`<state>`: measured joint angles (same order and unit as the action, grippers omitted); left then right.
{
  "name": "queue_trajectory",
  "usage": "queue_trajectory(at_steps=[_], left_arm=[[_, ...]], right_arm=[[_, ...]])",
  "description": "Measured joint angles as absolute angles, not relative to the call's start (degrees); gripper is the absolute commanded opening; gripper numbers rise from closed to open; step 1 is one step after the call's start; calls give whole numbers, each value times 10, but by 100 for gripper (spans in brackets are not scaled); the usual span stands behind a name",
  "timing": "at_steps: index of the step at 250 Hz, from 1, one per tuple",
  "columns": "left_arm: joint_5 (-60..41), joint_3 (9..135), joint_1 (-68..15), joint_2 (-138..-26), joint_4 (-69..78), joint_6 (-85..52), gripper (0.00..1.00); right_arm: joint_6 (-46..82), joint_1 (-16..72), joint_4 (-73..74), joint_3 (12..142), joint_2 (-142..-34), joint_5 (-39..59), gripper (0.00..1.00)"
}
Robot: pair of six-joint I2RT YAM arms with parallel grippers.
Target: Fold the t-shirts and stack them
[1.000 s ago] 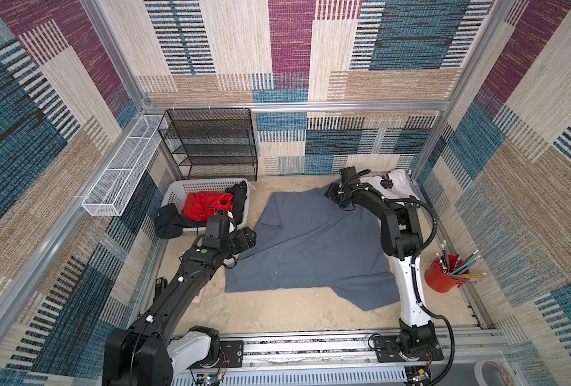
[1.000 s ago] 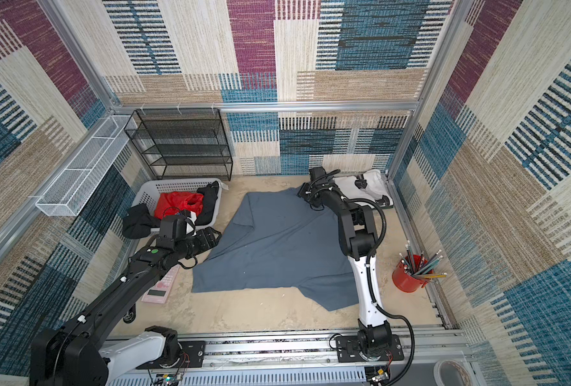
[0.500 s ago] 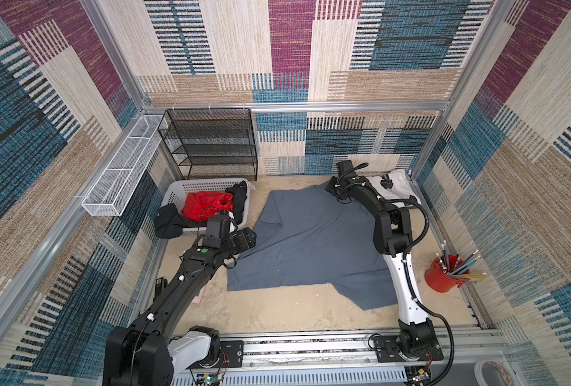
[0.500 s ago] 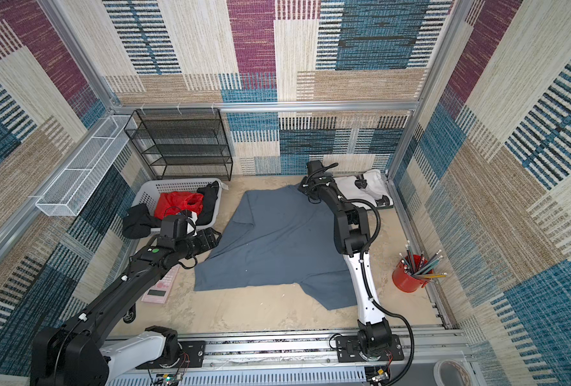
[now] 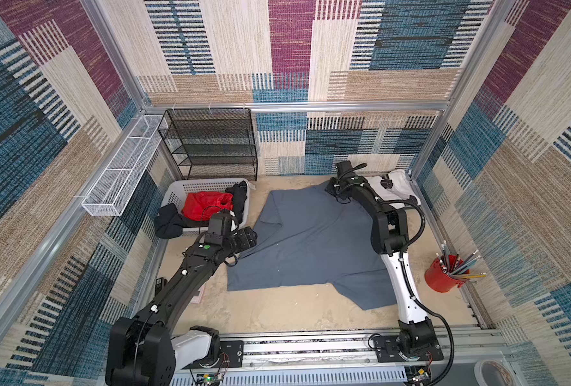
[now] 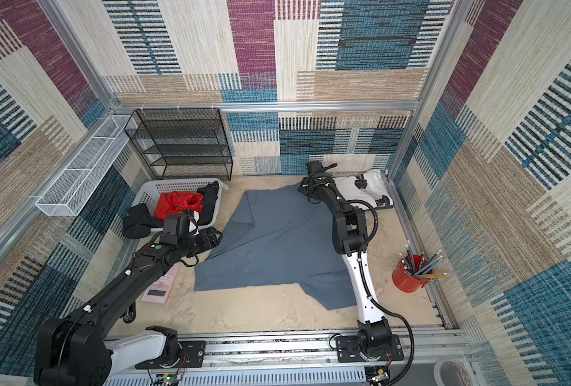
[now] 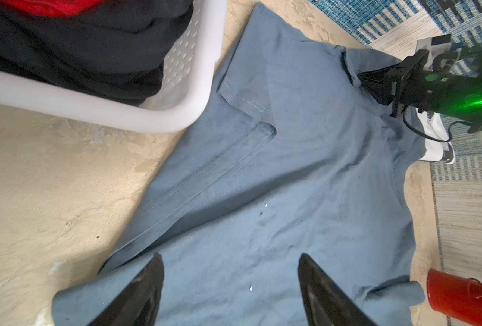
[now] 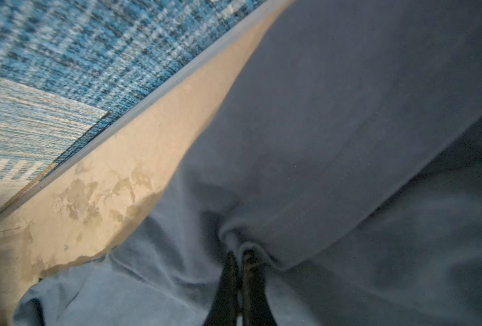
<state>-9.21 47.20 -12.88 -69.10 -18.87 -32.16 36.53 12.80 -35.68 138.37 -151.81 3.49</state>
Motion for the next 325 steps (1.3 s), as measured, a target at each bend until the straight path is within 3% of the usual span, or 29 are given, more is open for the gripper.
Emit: queue_trajectory(at_steps=[65, 141, 201, 325], left_arm=[[-105, 543, -129, -743, -178, -318, 62], [-137, 619, -151, -876, -149, -320, 62], [-137, 729, -165, -1018, -162, -316, 61], [-17, 927, -170, -1208, -266, -278, 53]], right_arm=[[332, 128, -359, 1399, -1488, 23, 0], [314, 130, -358, 1368, -1442, 24, 0], [312, 130, -331, 1270, -1383, 30, 0], [297, 129, -293, 1203, -1345, 26, 0]])
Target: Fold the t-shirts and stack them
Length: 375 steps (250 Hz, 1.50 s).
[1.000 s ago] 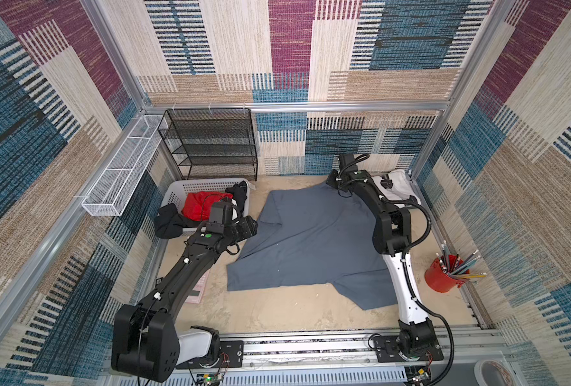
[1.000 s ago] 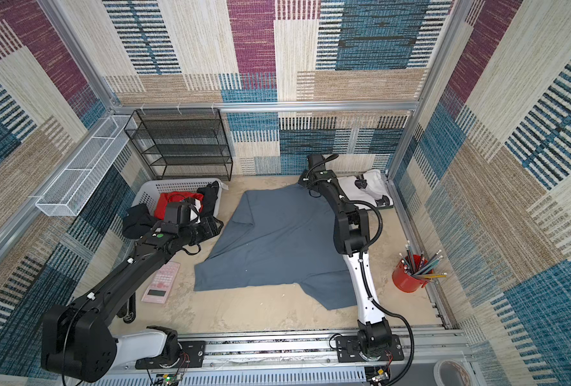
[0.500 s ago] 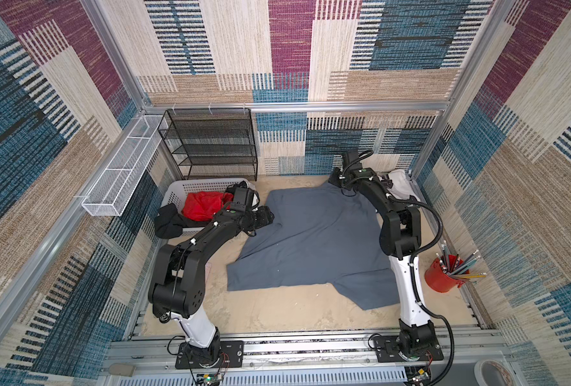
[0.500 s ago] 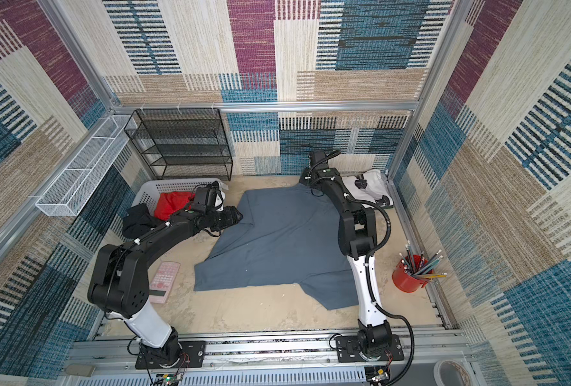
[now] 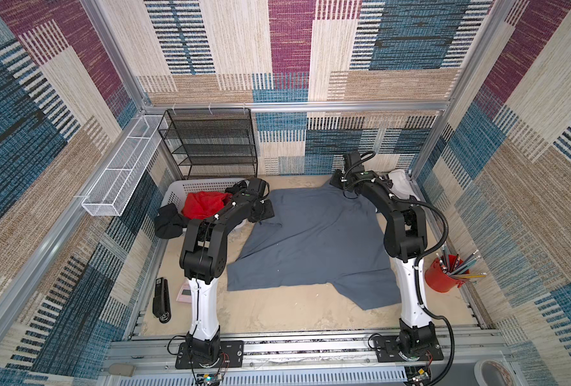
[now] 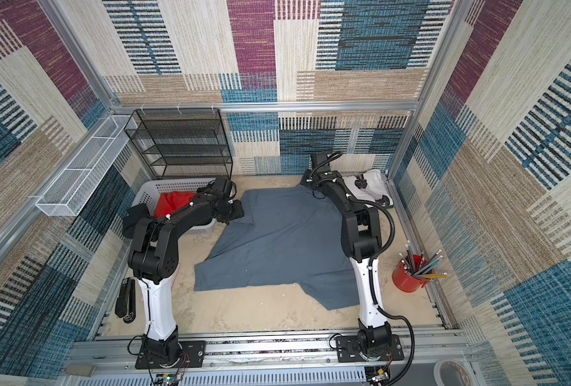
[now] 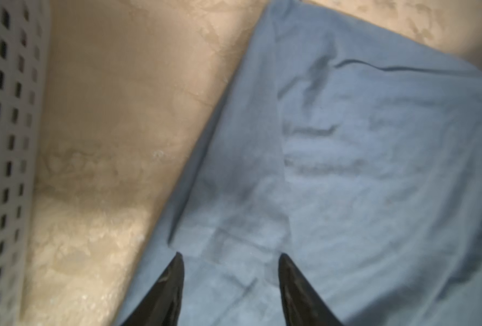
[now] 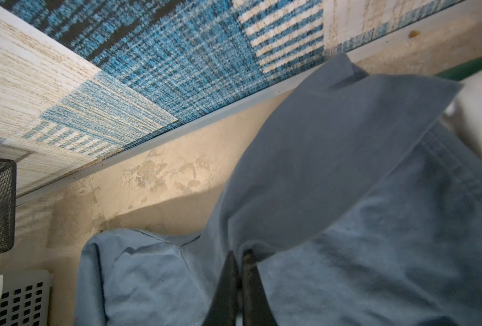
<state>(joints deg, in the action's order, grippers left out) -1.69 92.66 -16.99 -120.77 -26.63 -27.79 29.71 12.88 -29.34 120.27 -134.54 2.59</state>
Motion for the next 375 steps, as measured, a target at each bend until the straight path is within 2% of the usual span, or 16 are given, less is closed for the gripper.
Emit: queue_trajectory(at_steps=[73, 160, 271, 375], left_arm=[[14, 987, -170, -1271, -301, -256, 51], [42, 982, -170, -1267, -308, -248, 51], [30, 992, -169, -1283, -296, -247, 36], [26, 992, -169, -1270, -309, -247, 33]], right_arm=[[300, 129, -272, 1168, -1329, 46, 0], [306, 129, -262, 1162, -1329, 61, 0], [306, 128, -258, 1155, -1326, 61, 0], [306, 128, -258, 1154, -1326, 62, 0]])
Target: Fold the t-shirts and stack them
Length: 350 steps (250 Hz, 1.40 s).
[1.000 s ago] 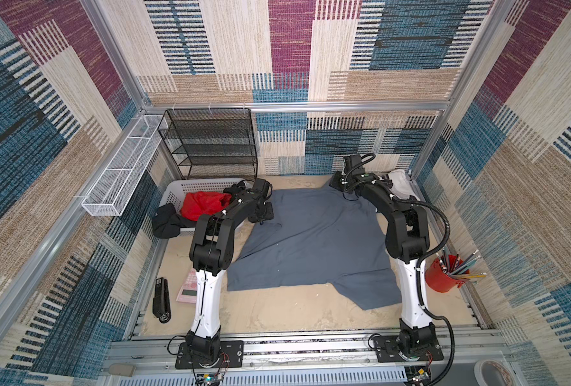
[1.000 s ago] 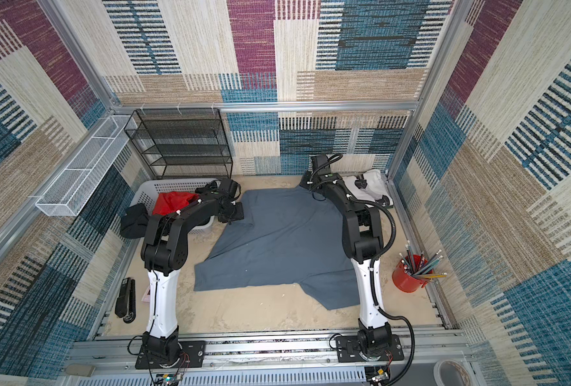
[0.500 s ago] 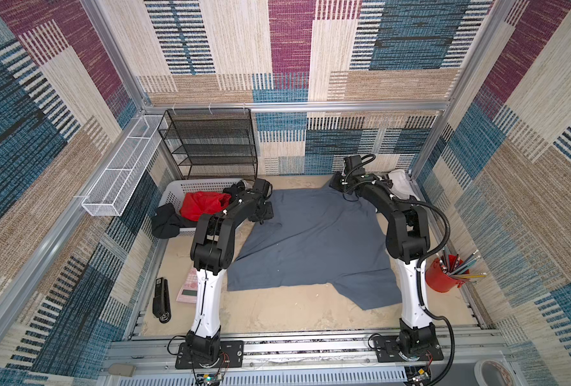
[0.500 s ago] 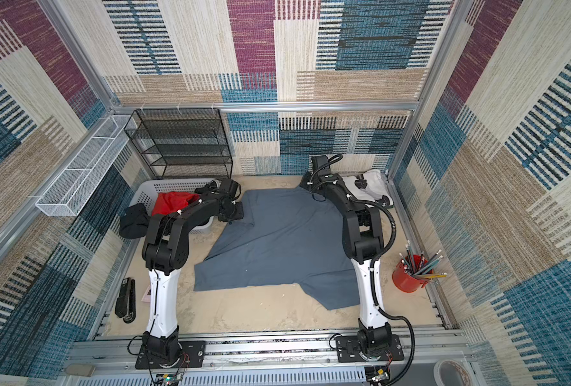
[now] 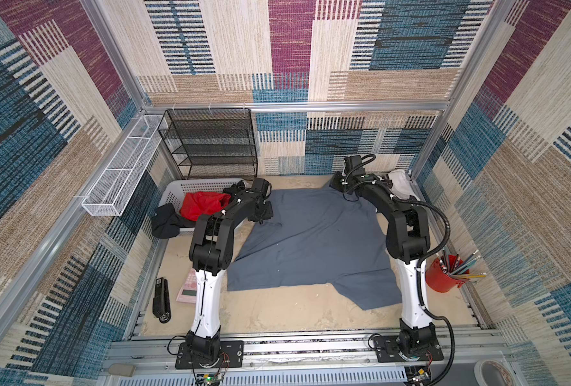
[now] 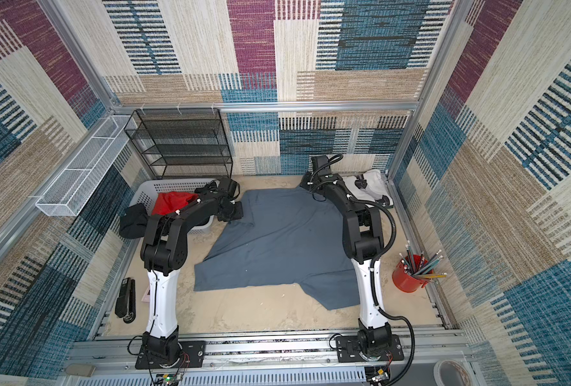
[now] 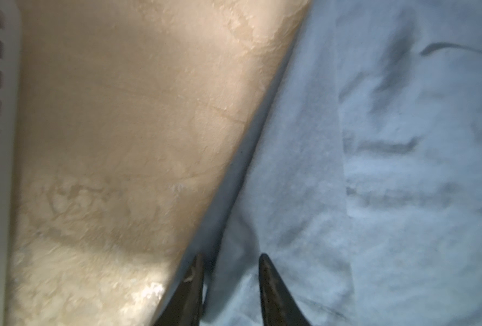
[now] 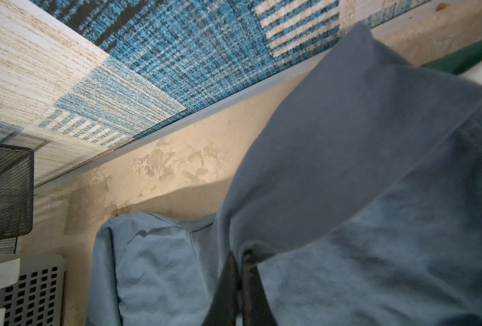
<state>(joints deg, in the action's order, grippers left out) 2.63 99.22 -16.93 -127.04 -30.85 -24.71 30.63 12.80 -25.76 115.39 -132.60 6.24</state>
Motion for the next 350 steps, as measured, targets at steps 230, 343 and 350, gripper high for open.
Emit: queue_trajectory(at_steps=[230, 343, 350], left_arm=[[53, 1000, -171, -1275, -325, -217, 26], [34, 1003, -172, -1288, -318, -215, 0], [33, 1003, -172, -1288, -318, -215, 0]], right_arm=[[315, 128, -255, 1145, -1326, 77, 0], [315, 128, -254, 1145, -1326, 85, 0], [315, 128, -254, 1145, -1326, 85, 0]])
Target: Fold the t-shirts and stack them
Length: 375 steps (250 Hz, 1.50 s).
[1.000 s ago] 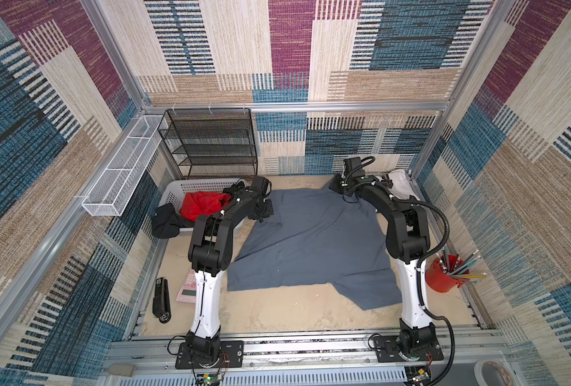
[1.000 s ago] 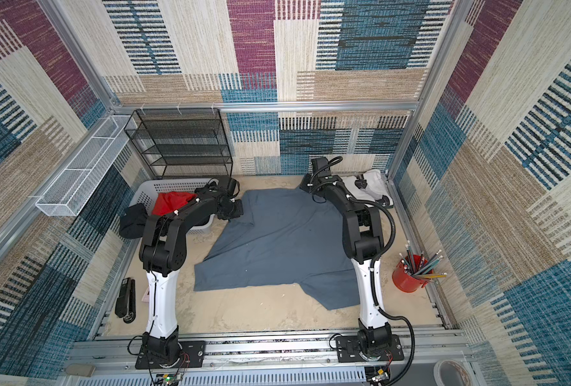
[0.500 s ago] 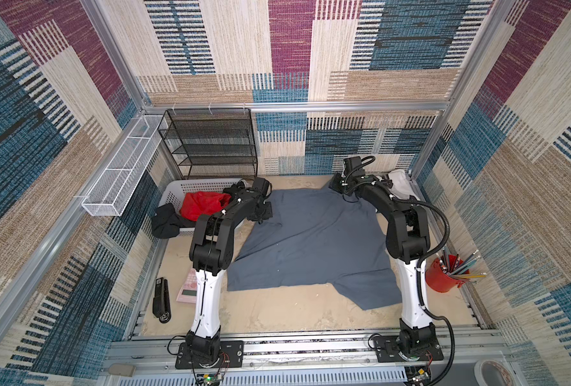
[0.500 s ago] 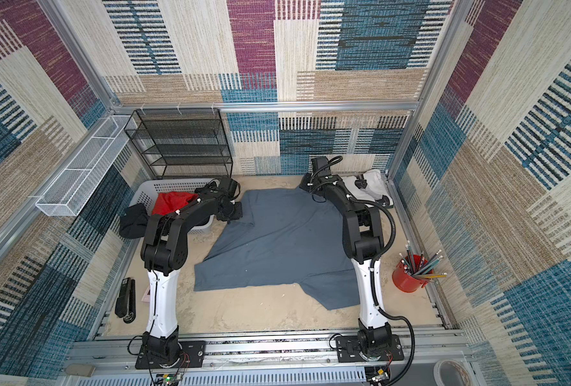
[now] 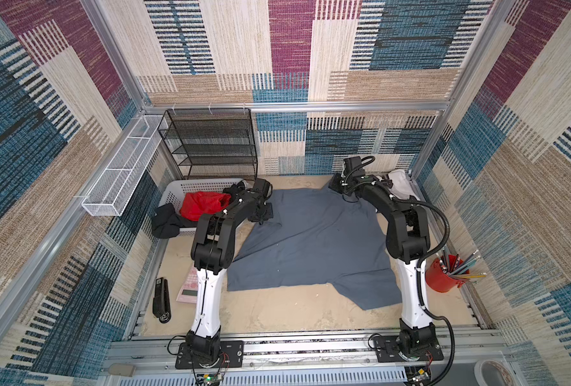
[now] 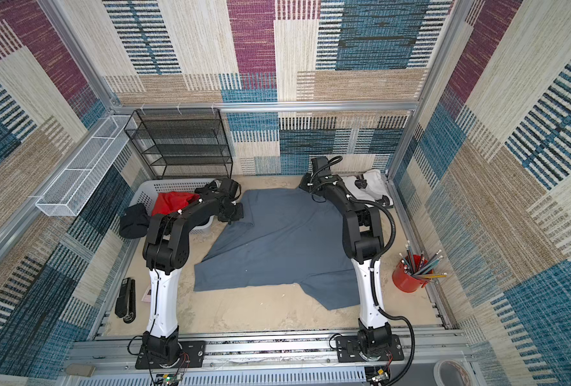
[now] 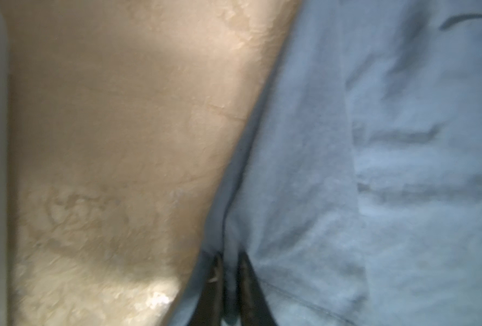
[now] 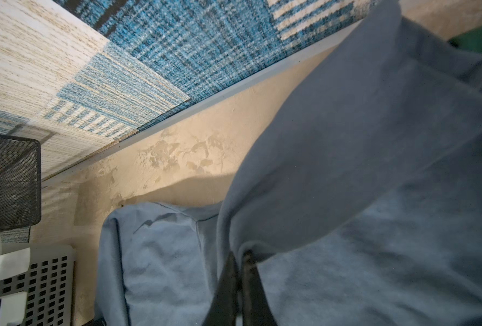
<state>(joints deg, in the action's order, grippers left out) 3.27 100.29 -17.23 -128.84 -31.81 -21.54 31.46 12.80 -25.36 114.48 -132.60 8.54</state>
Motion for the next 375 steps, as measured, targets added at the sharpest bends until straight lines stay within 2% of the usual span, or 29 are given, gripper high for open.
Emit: queue_trajectory(at_steps=[153, 198, 278, 294, 365, 375], left_arm=[[25, 1038, -167, -1261, -343, -215, 0], [11, 1048, -165, -1282, -354, -215, 6], [-18, 1058, -157, -1291, -357, -220, 5], [-21, 1063, -155, -1295, -356, -221, 0], [-40, 1075, -155, -1308, -354, -224, 0], [-44, 1075, -155, -1308, -354, -224, 4]], right_arm=[[314, 128, -254, 1153, -1326, 83, 0], [314, 128, -254, 1156, -1330, 85, 0], [314, 128, -253, 1156, -1334, 94, 0], [314, 128, -255, 1162, -1340, 95, 0], [312, 128, -269, 1190, -1353, 99, 0], [312, 128, -269, 1189, -1353, 99, 0]])
